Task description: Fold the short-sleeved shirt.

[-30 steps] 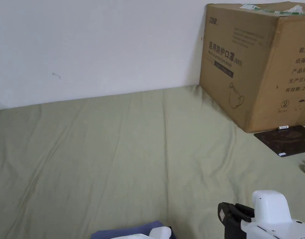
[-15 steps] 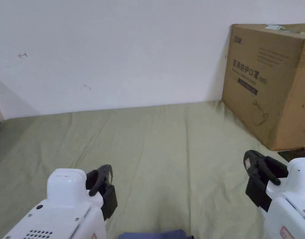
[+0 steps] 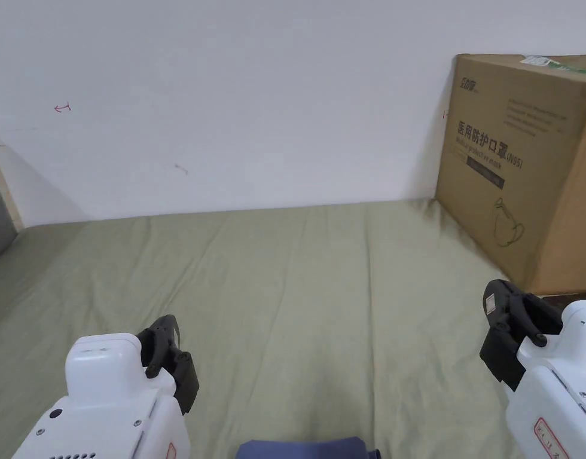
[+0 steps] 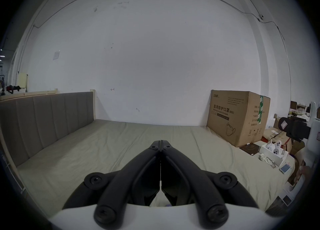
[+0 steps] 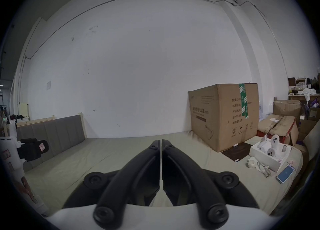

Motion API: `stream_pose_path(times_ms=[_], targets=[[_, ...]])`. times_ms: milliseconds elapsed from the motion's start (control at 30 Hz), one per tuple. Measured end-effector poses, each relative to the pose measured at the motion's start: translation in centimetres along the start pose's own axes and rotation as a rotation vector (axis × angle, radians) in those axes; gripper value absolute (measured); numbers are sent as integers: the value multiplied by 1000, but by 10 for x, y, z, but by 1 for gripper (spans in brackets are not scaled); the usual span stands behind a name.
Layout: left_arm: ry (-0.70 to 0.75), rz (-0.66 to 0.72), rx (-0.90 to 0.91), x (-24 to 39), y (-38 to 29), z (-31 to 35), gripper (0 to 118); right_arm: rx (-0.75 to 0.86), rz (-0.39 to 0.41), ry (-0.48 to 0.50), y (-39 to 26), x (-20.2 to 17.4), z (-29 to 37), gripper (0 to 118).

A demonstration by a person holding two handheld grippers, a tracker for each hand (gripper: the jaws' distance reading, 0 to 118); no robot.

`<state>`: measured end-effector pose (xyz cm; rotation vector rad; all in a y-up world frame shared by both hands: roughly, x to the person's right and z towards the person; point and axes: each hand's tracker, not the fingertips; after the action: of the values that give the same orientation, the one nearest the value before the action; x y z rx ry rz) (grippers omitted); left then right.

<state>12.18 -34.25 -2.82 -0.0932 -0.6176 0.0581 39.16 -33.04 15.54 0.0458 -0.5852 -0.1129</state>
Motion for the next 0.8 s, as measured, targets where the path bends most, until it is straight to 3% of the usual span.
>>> stream_pose_path(times_ms=[100,167,233,400,533,567,600,633,700,767,800], targets=[[-30,10,-50,-9,0,0,0,-135,-78,153,-10,2,-14,0],[-58,40,-100,-19,-2,0,0,-331,-234,296,-30,6,-32,0],[-18,49,-135,-26,-9,0,0,-581,-331,320,-64,2,-54,0],[0,107,-269,-50,-29,-5,0,-1087,-299,325,-164,-9,-90,0],[-160,343,-535,-86,-53,-29,0,-1207,-204,281,-217,-8,-94,0],[-183,406,-590,-94,-60,-35,0,-1187,-226,290,-222,-4,-93,0],[-222,484,-659,-106,-71,-44,0,-1158,-309,302,-219,1,-93,0],[-262,565,-711,-115,-82,-50,4,-1173,-343,289,-218,3,-95,0],[-352,722,-781,-135,-106,-61,39,-1183,-361,295,-215,6,-92,0],[-412,783,-844,-146,-131,-72,97,-1183,-361,310,-216,9,-92,0],[-448,825,-865,-148,-143,-75,112,-1184,-361,318,-216,10,-92,0]])
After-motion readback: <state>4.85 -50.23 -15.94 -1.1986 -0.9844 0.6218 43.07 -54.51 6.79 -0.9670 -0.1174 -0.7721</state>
